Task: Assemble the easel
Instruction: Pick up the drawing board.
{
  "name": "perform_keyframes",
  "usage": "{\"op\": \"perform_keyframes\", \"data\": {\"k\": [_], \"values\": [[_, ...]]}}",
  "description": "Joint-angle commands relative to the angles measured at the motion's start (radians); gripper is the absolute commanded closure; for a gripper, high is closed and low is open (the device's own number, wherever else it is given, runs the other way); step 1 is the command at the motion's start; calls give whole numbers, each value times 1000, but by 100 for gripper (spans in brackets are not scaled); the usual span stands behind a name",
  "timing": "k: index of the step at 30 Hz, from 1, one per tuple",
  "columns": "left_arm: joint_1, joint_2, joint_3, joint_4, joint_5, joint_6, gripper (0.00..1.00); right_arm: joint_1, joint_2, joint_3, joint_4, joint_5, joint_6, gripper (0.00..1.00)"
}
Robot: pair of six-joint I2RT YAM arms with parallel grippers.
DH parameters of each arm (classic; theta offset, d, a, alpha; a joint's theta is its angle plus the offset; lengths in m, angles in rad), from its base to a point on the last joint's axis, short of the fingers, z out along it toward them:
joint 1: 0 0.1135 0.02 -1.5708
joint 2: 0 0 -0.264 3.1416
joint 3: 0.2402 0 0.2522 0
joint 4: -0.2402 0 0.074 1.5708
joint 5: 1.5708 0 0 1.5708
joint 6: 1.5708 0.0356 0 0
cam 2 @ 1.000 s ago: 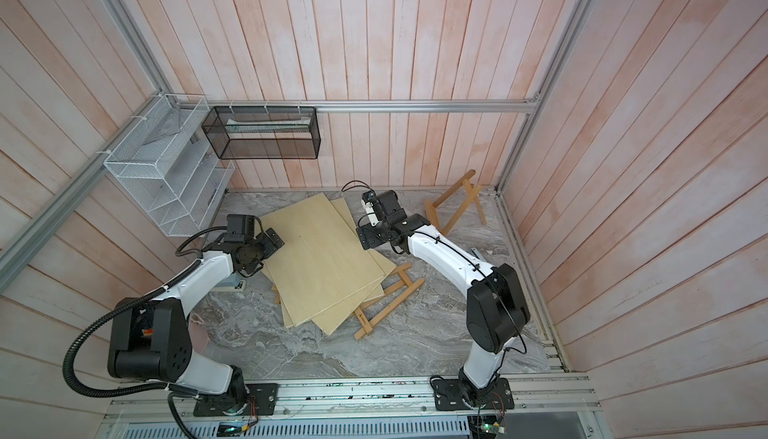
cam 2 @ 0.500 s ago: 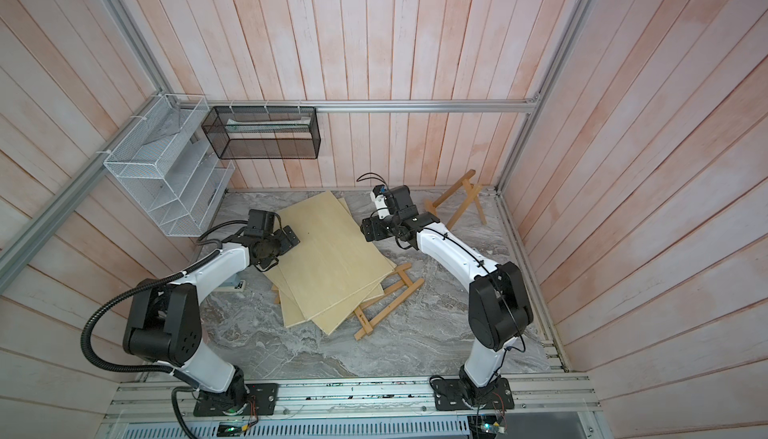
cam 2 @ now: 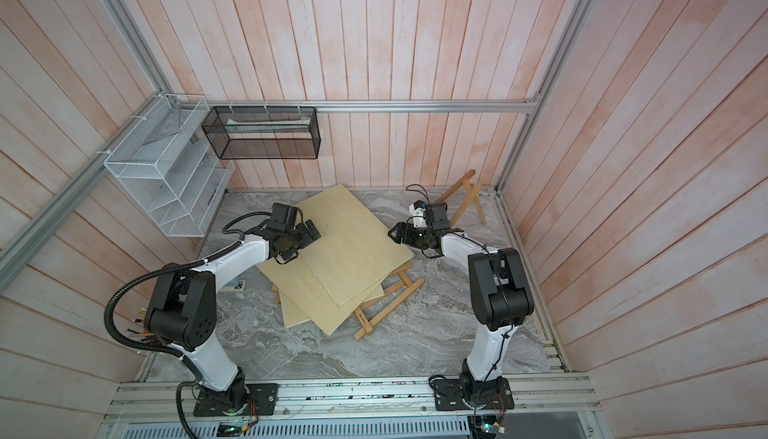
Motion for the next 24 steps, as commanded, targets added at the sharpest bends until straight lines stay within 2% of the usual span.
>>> {"op": "perform_keyframes", "data": {"k": [1, 10, 15, 21, 24], "values": [[-3, 52, -4, -52, 23, -9, 0, -6, 62, 1, 81, -80, -2, 19], [-3, 88, 15, -65, 6, 18, 0, -25, 180, 18, 346, -340, 52, 23], [-2, 120, 41, -70, -10, 35, 0, -18, 238, 43, 477, -453, 145, 26], [-3, 173, 72, -36, 17, 49, 1, 15, 201, -33, 631, -494, 234, 30], [-18, 197, 84, -5, 34, 73, 11, 25, 180, -84, 717, -491, 279, 34]]}}
